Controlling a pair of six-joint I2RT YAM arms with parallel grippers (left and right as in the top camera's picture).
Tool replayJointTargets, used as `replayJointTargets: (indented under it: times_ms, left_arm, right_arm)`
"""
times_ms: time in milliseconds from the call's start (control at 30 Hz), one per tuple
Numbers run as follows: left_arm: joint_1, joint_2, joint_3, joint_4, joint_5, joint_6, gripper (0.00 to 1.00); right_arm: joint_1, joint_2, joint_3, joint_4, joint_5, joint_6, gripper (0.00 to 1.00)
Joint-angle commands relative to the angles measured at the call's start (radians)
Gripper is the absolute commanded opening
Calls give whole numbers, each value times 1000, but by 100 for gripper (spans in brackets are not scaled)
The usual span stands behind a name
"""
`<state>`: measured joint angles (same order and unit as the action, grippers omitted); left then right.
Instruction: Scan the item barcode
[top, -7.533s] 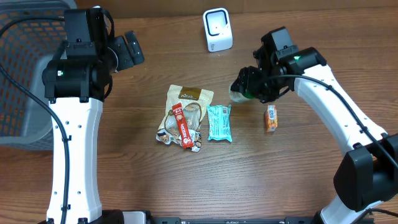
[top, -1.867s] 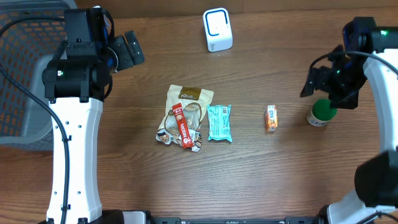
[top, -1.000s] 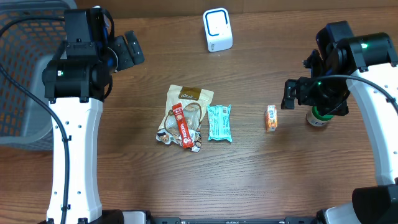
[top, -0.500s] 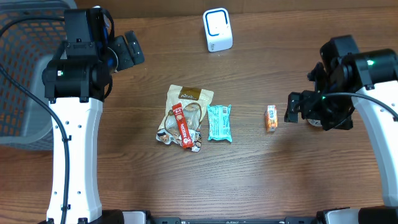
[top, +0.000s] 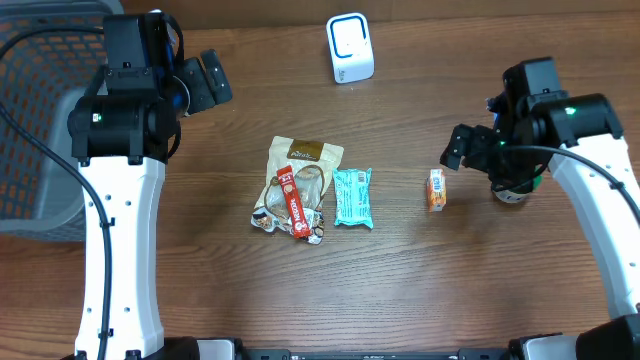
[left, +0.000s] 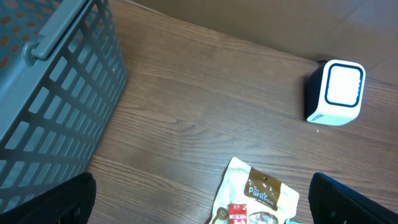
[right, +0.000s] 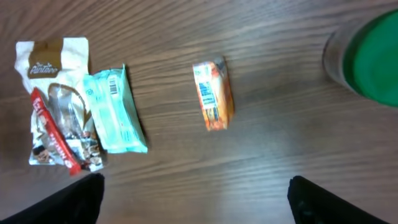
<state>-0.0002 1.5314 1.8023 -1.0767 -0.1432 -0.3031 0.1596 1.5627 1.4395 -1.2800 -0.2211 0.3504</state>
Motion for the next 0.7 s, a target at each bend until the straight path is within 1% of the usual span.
replayJointTargets:
  times_ms: [0, 100, 333, 367, 467, 667]
  left_arm:
    - [0, -15, 16, 3, -2, 19, 100]
    - [0, -15, 16, 3, -2, 19, 100]
    - [0, -15, 16, 3, -2, 19, 100]
    - [0, -15, 16, 3, -2, 19, 100]
    - [0, -15, 16, 3, -2, 19, 100]
    - [0, -15, 16, 3, -2, 19, 100]
  right_arm:
    - [33, -10, -56, 23, -8, -34, 95]
    - [60, -10, -107, 63, -4, -71, 90]
    - [130, -8, -224, 204, 149, -71, 88]
    - [135, -8, -239, 227, 159, -71, 86]
    - [138, -8, -275, 281, 161, -70, 84]
    - [138, -8, -338, 362, 174, -71, 84]
